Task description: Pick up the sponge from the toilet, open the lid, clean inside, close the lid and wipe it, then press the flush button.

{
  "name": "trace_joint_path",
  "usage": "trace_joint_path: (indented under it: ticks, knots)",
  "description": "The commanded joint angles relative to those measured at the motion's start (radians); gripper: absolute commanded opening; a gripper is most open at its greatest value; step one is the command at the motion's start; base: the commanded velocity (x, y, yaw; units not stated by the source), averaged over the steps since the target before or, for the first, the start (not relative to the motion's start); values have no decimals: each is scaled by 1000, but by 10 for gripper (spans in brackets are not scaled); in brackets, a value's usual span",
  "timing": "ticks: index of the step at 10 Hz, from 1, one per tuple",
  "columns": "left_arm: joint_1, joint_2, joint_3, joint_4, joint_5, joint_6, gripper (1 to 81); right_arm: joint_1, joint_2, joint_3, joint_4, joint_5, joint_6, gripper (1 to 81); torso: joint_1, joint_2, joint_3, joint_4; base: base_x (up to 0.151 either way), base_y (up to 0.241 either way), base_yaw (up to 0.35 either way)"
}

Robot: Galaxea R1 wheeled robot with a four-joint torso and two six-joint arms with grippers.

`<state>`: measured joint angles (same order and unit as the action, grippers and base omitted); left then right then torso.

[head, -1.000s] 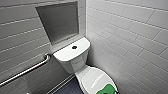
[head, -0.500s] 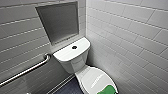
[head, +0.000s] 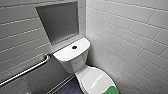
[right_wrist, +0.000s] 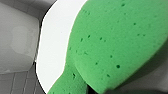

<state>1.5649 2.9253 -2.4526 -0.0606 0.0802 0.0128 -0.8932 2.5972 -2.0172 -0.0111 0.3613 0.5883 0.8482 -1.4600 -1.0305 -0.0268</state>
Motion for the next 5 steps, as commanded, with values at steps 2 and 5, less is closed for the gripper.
trace_joint_path:
  ticks: [2,5]
  knots:
    - [-35,-26,81,-5,92,1,811,6,-332,371,-15,-88,1,10,0,0,0,0,0,0,0]
    - [-78,-145,260,-5,95,1,811,-233,-444,428,-23,-61,-12,10,0,0,0,0,0,0,0]
